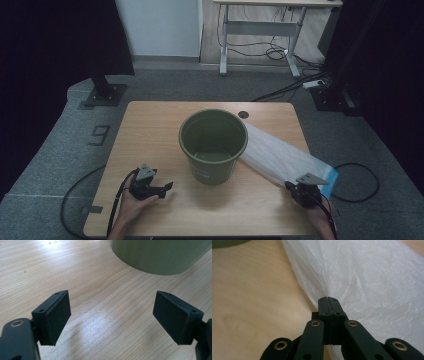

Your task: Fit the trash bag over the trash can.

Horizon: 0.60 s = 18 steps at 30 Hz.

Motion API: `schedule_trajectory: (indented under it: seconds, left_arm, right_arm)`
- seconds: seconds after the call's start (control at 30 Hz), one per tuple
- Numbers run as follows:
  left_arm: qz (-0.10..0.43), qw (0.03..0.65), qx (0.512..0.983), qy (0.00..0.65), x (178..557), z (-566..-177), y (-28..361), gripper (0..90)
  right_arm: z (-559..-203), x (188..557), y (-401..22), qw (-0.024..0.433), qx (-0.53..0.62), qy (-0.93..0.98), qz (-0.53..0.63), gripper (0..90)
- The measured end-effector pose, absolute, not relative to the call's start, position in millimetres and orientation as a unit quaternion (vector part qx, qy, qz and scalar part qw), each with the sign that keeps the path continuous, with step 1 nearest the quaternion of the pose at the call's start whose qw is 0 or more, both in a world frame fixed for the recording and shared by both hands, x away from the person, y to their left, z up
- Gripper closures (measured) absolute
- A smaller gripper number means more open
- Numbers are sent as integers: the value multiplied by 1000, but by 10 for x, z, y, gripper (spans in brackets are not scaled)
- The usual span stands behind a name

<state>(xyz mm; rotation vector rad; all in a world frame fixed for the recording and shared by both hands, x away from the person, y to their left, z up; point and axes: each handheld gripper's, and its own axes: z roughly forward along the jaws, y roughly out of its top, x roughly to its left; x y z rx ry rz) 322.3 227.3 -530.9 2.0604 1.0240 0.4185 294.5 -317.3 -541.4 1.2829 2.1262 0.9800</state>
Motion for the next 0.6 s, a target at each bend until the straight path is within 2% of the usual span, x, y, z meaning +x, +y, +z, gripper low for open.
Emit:
schedule_trajectory:
  seconds: [0.23,0.37,0.4,0.43,0.5,0.53,0.57,0.6]
  left_arm:
    - [167,386,811,406,3211,-5305,2267,147]
    - [166,389,809,408,3212,-5301,2272,147]
    - [165,389,808,409,3214,-5303,2270,147]
    - [165,388,810,408,3216,-5306,2265,147]
    - [164,388,810,408,3217,-5307,2262,147]
    - [164,388,810,407,3218,-5307,2259,147]
    - [164,388,811,406,3219,-5307,2256,147]
    - [163,390,811,406,3219,-5306,2253,147]
  right_arm:
    - [-5440,2643,-3372,235,483,771,342,884]
    - [-5364,2591,-3332,257,493,750,358,625]
    - [-5364,2591,-3332,257,493,750,358,625]
    - [-5260,2626,-3179,279,486,742,366,519]
    - [-5211,2664,-3095,284,482,741,372,485]
    - [-5130,2785,-2917,285,471,741,385,420]
    - [-5130,2785,-2917,285,471,741,385,420]
    - [-5087,2964,-2737,283,459,746,390,371]
